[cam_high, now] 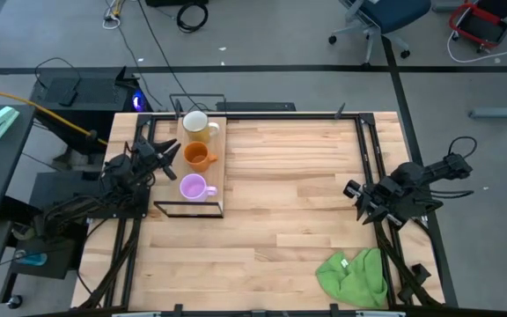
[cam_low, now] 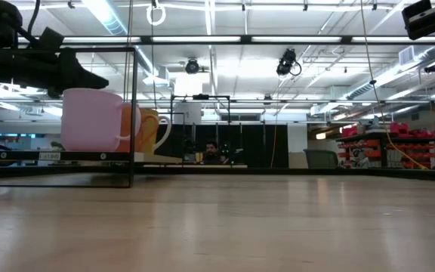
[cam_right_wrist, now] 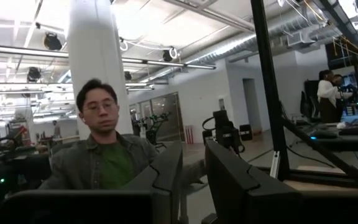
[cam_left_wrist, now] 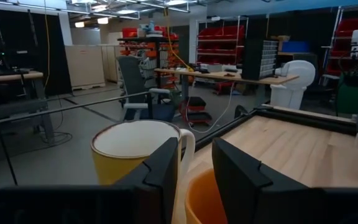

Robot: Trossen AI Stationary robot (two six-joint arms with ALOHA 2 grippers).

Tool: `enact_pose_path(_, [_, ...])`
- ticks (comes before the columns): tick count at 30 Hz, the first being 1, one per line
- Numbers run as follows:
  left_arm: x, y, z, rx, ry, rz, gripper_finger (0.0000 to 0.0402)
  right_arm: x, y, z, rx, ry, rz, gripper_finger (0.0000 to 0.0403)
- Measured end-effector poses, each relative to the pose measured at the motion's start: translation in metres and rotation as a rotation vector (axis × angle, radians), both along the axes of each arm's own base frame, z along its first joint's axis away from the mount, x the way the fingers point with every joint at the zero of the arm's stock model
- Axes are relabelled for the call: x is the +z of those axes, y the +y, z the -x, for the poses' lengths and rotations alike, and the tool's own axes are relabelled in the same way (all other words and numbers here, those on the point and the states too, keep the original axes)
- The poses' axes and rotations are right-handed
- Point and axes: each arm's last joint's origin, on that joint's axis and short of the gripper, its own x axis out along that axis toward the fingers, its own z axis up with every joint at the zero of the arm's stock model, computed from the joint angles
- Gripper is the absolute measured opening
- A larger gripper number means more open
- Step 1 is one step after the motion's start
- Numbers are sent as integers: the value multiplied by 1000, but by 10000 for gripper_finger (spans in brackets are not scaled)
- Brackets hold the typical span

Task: Stack small to large cups/mugs on shelf
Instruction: Return to Home Position

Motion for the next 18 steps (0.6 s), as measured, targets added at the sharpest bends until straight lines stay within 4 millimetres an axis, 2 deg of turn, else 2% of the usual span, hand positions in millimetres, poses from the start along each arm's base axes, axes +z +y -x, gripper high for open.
enact_pose_path(18, [0, 0, 0, 1, 2, 2, 107, -1, 0, 0, 3, 12, -3, 77])
